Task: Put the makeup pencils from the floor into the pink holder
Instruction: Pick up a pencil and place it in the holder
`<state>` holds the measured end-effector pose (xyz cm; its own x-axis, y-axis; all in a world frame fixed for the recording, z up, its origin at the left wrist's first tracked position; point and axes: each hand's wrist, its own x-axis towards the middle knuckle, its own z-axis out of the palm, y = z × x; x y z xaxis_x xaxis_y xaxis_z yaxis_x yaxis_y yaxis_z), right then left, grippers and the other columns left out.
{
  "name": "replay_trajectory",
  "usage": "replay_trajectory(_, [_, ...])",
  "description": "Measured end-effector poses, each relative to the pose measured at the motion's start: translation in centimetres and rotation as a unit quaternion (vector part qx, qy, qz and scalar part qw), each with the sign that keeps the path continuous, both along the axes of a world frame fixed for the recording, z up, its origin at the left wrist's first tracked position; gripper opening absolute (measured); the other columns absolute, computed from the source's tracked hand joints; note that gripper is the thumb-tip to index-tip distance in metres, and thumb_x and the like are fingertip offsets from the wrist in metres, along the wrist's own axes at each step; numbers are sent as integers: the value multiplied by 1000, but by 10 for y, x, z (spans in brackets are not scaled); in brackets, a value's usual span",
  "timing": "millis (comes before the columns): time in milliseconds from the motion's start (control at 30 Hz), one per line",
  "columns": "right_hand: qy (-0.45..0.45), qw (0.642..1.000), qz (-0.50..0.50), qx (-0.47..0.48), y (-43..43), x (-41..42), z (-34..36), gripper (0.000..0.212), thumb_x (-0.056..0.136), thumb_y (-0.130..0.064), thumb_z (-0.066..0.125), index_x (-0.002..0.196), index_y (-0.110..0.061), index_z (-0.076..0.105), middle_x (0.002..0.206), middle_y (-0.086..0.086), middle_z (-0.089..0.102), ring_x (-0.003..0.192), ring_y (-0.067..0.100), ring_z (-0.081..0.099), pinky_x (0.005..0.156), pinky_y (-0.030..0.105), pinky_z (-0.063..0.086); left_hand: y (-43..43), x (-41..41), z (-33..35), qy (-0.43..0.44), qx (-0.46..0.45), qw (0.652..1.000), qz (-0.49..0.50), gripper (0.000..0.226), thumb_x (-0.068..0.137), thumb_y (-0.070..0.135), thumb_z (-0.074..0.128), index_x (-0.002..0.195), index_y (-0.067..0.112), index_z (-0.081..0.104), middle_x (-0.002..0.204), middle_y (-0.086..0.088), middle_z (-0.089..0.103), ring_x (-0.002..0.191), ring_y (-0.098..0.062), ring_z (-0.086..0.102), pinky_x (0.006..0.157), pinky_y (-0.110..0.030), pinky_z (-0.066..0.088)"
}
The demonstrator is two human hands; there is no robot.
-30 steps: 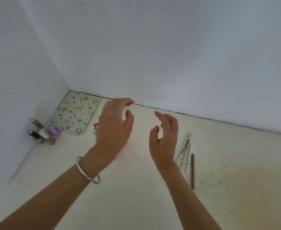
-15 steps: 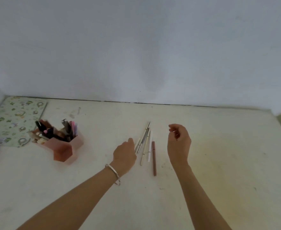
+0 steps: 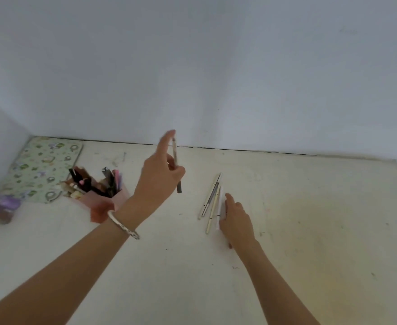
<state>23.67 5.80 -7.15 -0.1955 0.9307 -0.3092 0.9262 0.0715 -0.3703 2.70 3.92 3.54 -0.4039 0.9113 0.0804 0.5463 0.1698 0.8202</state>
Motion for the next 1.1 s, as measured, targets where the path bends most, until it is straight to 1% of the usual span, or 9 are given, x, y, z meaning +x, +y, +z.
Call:
replay_trajectory(100, [120,987,-57,91,10,-9,27,63,88,-5,55,146,-20,36,109,6,52,72,14,54,65,24,42,-14,-45,23,7,89,993,75,79,76,5,66,134,46,32,83,8,59,64,-5,65,50,-11,49])
replay_trajectory(200, [323,924,-101,178,13,-35,63,61,85,-4,60,138,-28,42,103,-3,54,77,0,56,66,7,43,-36,-93,36,34,134,980,144,76,74,3,66,130,42,32,89,9,57,66,-2,66,50,-15,51])
replay_trajectory(300, [464,855,-88,213,4,-72,93,60,85,-1,57,134,-32,41,101,-13,57,83,11,61,71,12,48,-52,-119,29,69,106,978,168,74,76,0,66,130,38,32,90,6,56,67,-8,67,57,-22,54])
replay_trajectory(400, [516,821,-48,237,-8,-108,110,62,84,3,57,133,-31,40,94,-24,55,84,16,62,77,19,50,-59,-128,12,101,63,979,163,70,81,-4,63,131,35,33,97,2,55,70,-13,66,61,-31,57])
replay_trajectory(533, [535,808,-8,247,-25,-144,111,63,85,4,58,134,-30,40,95,-20,56,84,15,64,81,18,49,-61,-132,-4,203,22,970,132,52,83,-3,60,126,22,46,99,-5,57,75,-21,62,65,-31,48])
replay_trajectory(700, [546,805,11,231,-42,-171,101,58,86,1,60,135,-24,40,95,-12,56,85,20,64,83,29,53,-64,-137,0,308,-60,942,117,14,84,13,62,94,18,70,101,-1,68,104,-24,58,93,-40,40])
replay_trajectory(833, [539,811,47,222,-49,-191,89,57,89,-1,61,132,-32,38,95,-16,53,86,18,64,84,30,54,-73,-153,20,253,66,946,192,25,82,7,58,103,13,70,103,-4,70,104,-25,58,95,-40,41])
replay_trajectory(1000, [454,856,129,211,-51,-207,62,48,92,-4,62,131,-23,41,99,-6,58,93,15,60,87,26,50,-83,-165,36,201,100,953,205,33,83,4,54,112,17,64,104,4,68,100,-16,57,91,-24,36])
replay_trajectory(1100, [349,866,190,304,-52,-212,46,22,90,-8,66,112,-11,65,113,7,63,109,23,57,97,38,45,-84,-161,38,154,101,961,205,34,83,3,54,112,18,64,102,6,68,100,-14,59,90,-23,38])
